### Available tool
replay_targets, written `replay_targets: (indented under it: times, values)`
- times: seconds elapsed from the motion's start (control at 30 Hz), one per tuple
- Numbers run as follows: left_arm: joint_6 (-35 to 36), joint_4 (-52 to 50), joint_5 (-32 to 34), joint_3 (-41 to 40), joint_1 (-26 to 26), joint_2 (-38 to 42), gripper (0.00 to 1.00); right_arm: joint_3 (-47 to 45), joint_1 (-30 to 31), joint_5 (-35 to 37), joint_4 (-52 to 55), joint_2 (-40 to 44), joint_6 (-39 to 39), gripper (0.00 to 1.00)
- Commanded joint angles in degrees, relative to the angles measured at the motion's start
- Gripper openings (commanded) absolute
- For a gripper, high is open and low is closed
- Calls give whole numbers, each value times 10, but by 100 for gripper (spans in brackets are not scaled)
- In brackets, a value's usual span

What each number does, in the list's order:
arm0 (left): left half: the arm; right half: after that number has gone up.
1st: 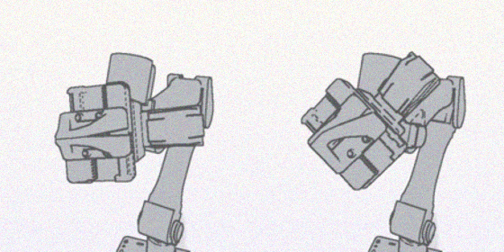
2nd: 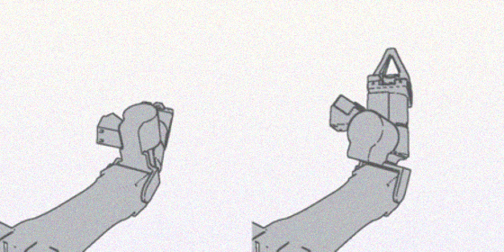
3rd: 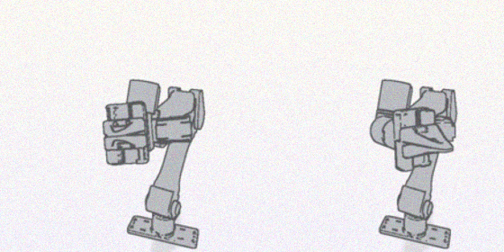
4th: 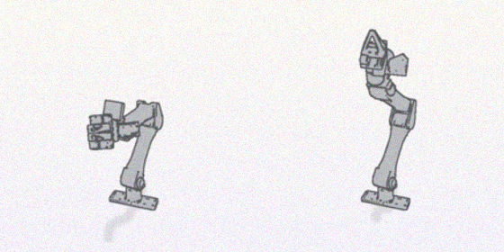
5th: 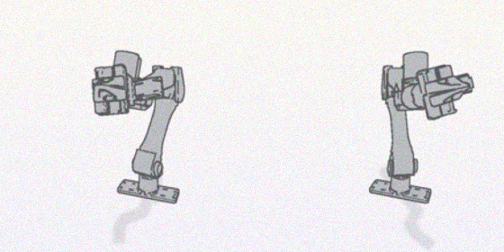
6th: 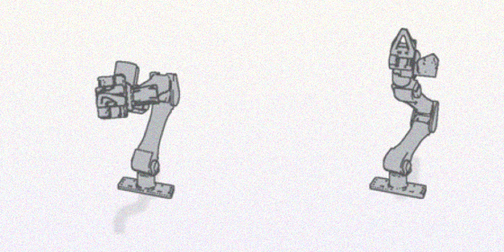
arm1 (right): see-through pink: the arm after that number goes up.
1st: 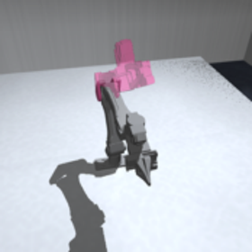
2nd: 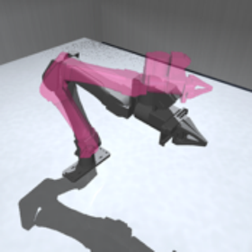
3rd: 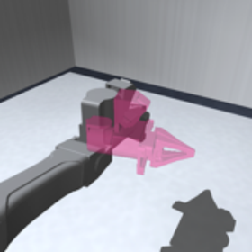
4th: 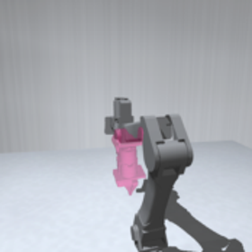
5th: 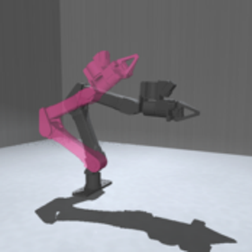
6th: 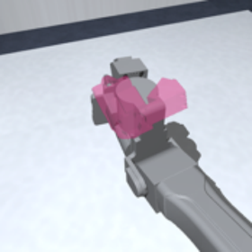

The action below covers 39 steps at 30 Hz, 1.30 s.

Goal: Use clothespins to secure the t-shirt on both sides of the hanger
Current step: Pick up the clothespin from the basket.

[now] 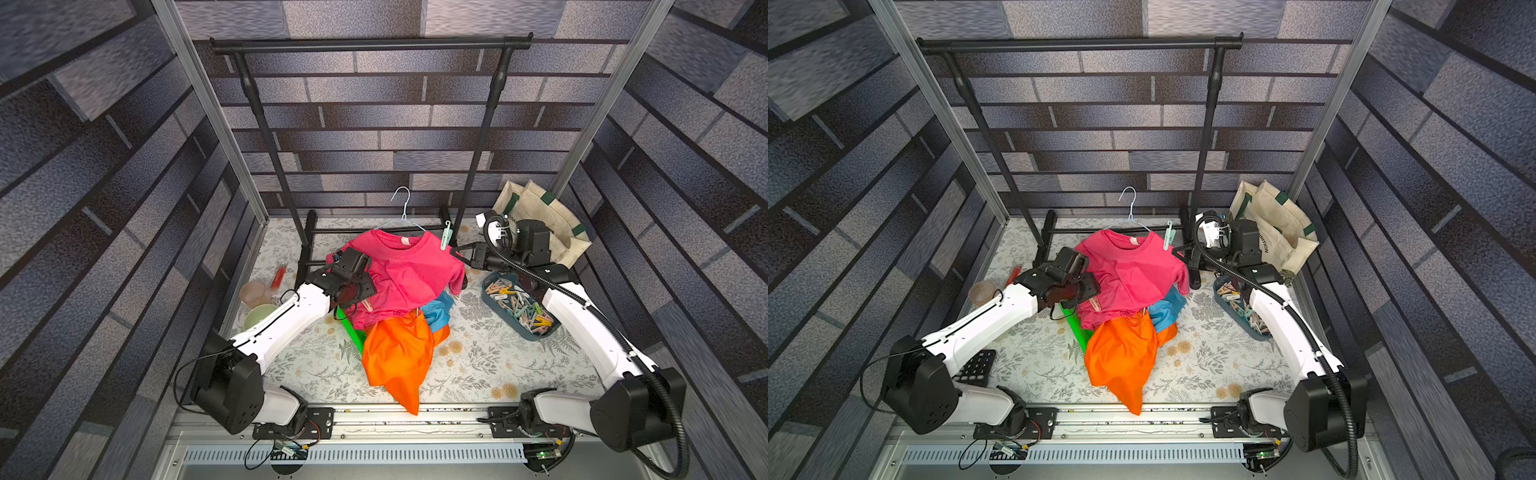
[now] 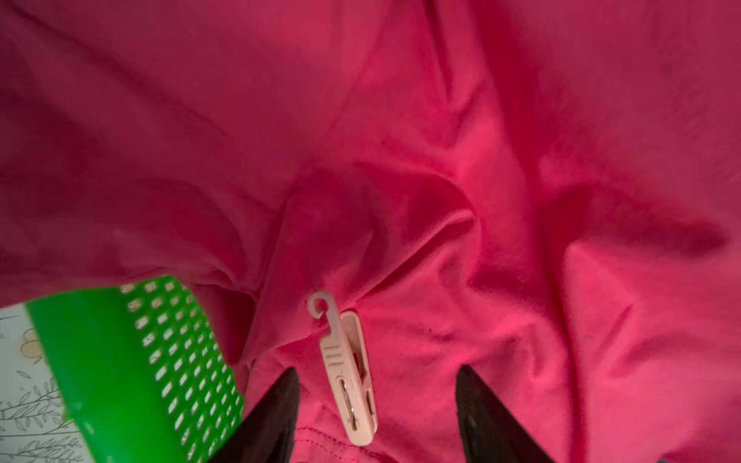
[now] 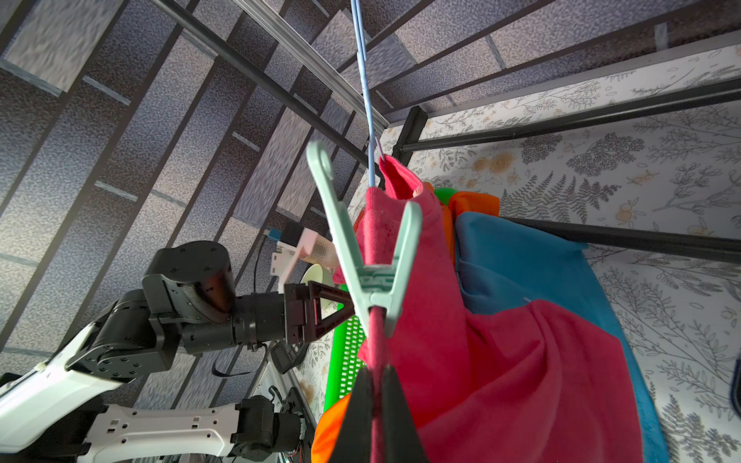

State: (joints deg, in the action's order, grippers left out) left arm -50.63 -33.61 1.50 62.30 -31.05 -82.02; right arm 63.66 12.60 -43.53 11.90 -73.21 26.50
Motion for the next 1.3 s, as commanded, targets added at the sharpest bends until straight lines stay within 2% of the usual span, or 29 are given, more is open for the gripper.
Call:
replay_targets:
  times: [0.0, 0.1, 0.13, 0.47, 0.57, 0.7, 0.73, 0.87, 0.97, 1.1, 1.27]
  values:
    - [7, -8, -12, 23, -7, -32, 50, 16, -4, -15, -7, 4, -2, 0]
    - [5, -27, -11, 29, 0, -53, 39, 17, -4, -16, -1, 7, -5, 0]
    - [3, -33, -11, 30, 3, -55, 38, 17, -4, -15, 2, 8, -6, 0]
    - [2, -39, 5, 20, 4, -44, 37, 11, -4, -15, -5, 4, -4, 0]
    - [4, -43, 10, 18, 4, -42, 44, 11, -4, 0, 11, 3, -11, 0]
    - [3, -31, 10, 8, 4, -44, 41, -10, -3, 19, 20, 3, -5, 0]
    - [2, -30, 10, 8, 5, -45, 41, -17, -4, 24, 19, 3, -1, 5]
    - [2, -23, 3, 6, 5, -49, 42, -52, -4, 59, 39, 7, 3, 32]
    - [4, -21, 3, 5, 7, -46, 43, -49, -4, 114, 82, 18, -10, 45]
    - [6, -17, 1, -5, 13, -36, 44, -31, -3, 203, 143, 45, -27, 53]
    - [8, -14, -4, -17, 27, -14, 45, 14, 8, 300, 240, 86, -51, 53]
